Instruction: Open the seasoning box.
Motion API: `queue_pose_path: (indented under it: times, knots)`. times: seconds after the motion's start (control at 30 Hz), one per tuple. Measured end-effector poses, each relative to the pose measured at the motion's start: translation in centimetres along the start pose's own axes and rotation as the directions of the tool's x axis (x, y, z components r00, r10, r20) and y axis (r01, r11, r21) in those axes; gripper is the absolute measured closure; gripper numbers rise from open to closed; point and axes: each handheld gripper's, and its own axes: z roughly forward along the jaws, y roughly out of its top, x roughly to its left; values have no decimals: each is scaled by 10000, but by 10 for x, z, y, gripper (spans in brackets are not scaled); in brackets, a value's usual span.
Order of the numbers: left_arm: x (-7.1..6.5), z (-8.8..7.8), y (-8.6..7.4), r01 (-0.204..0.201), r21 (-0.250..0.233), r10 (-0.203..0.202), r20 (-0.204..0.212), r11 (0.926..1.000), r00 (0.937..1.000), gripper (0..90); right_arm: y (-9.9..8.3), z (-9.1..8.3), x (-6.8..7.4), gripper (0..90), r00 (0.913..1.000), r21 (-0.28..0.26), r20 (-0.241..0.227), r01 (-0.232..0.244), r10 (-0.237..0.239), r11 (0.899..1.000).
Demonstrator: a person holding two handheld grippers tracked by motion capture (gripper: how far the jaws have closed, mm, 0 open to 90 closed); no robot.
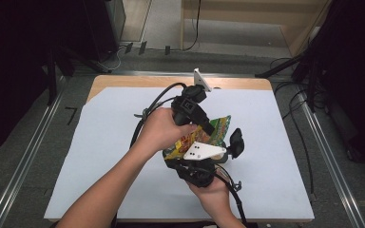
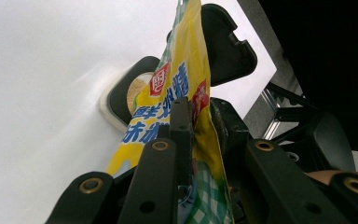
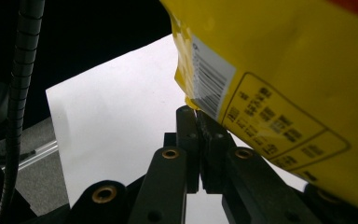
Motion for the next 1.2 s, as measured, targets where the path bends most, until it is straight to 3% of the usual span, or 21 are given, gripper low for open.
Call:
queue_pose_path:
  times: [1.2]
  knots:
    - [0,0,-1,-45,-36,45,85,10000,10000,802,0,0,1,899,10000,35,46,28,-28,10000]
